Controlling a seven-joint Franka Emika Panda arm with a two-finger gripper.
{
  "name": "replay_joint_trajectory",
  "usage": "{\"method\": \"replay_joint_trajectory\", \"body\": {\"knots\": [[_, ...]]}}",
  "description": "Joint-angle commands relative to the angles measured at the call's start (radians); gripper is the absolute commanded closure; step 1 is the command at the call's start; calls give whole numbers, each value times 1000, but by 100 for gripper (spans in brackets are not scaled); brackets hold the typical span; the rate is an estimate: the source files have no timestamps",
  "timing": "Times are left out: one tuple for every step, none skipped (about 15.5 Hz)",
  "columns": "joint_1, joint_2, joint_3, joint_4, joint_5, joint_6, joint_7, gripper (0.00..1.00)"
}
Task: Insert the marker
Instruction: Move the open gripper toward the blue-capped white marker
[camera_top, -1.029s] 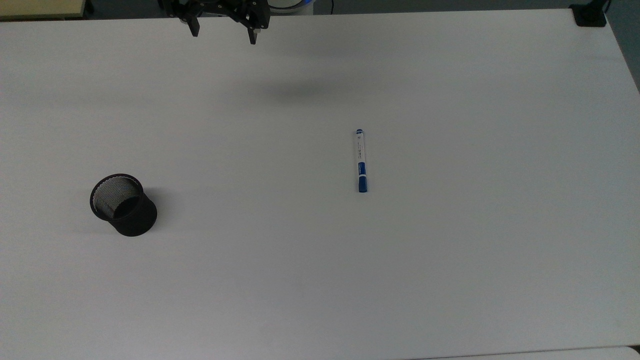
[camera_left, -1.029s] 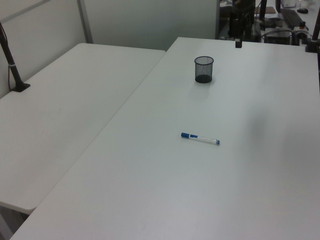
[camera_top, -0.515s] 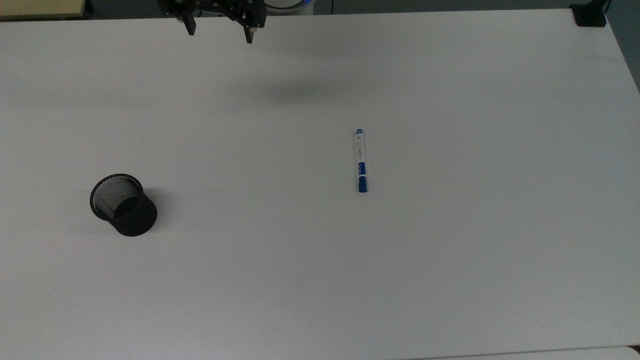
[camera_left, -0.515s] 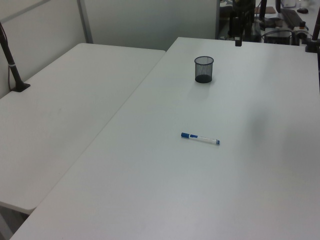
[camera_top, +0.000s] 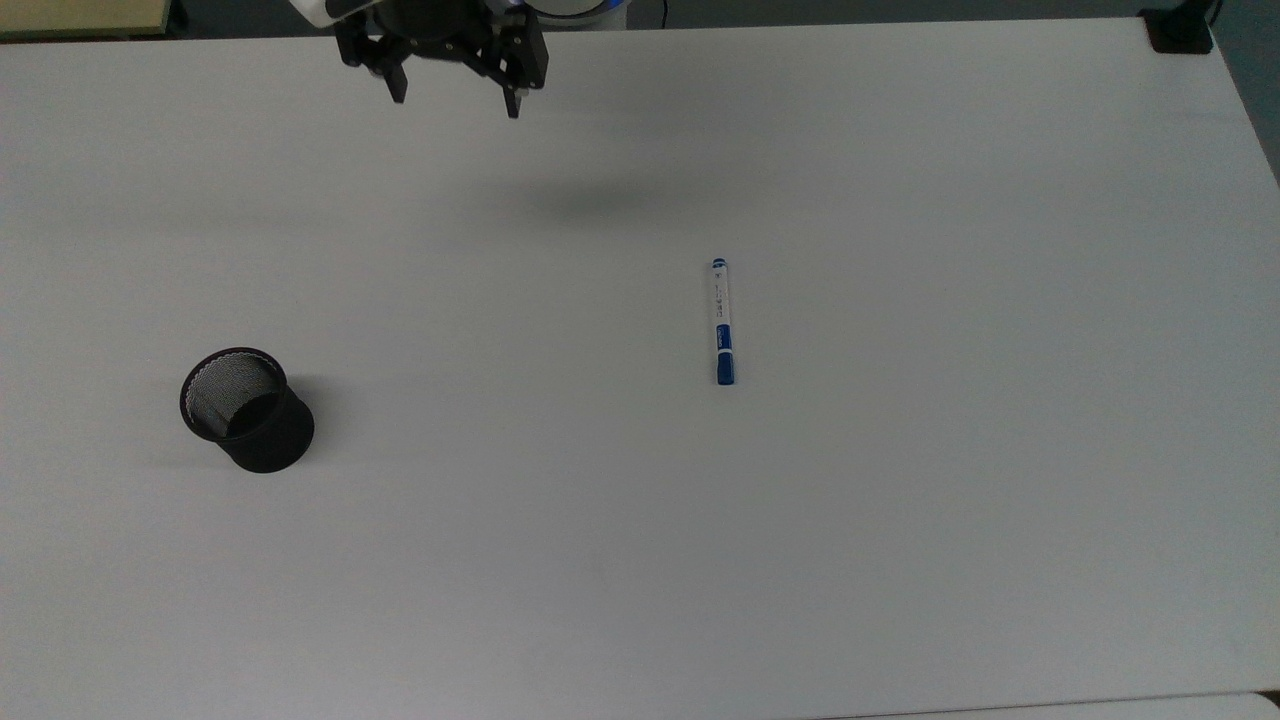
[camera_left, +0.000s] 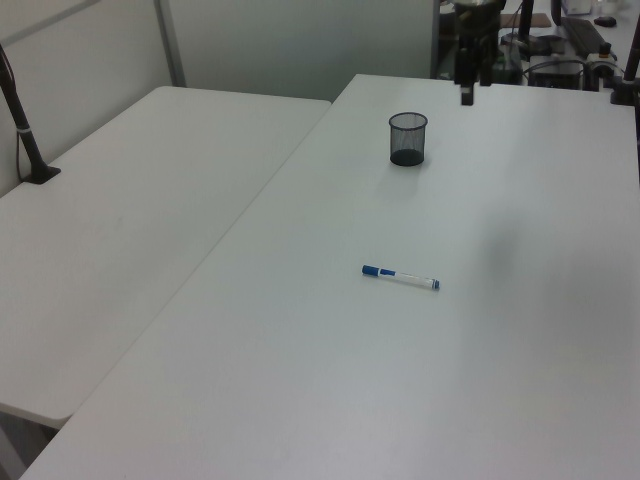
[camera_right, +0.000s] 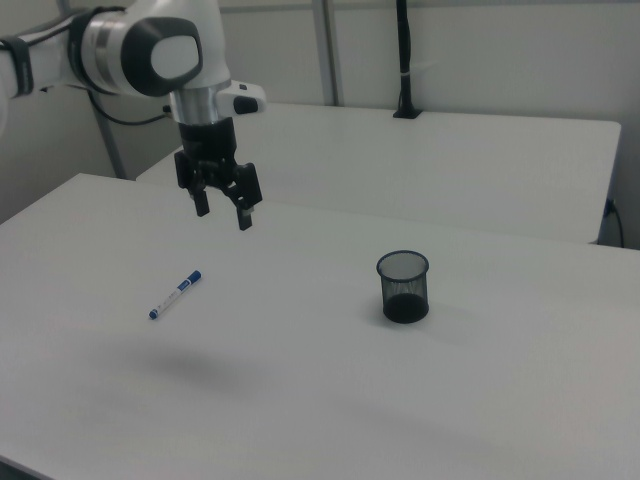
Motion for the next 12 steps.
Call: {"method": "replay_joint_trajectory", "body": {"knots": [[51, 94, -3, 1, 15, 143, 67, 0], [59, 125, -2, -1, 15, 199, 94, 0], [74, 151, -2, -1, 15, 239, 107, 0], [97, 177, -2, -1, 15, 260, 108, 0], [108, 197, -2, 1, 15, 264, 110, 0], [129, 206, -2, -1, 15, 264, 111, 0], [160, 216, -2, -4, 15, 263, 116, 0], [183, 220, -3, -7, 15, 261, 142, 0], [203, 223, -2, -18, 14, 263, 180, 0], [226, 228, -2, -37, 14, 266, 202, 0], [249, 245, -3, -44, 14, 272, 206, 0], [268, 274, -3, -44, 14, 289, 220, 0]]}}
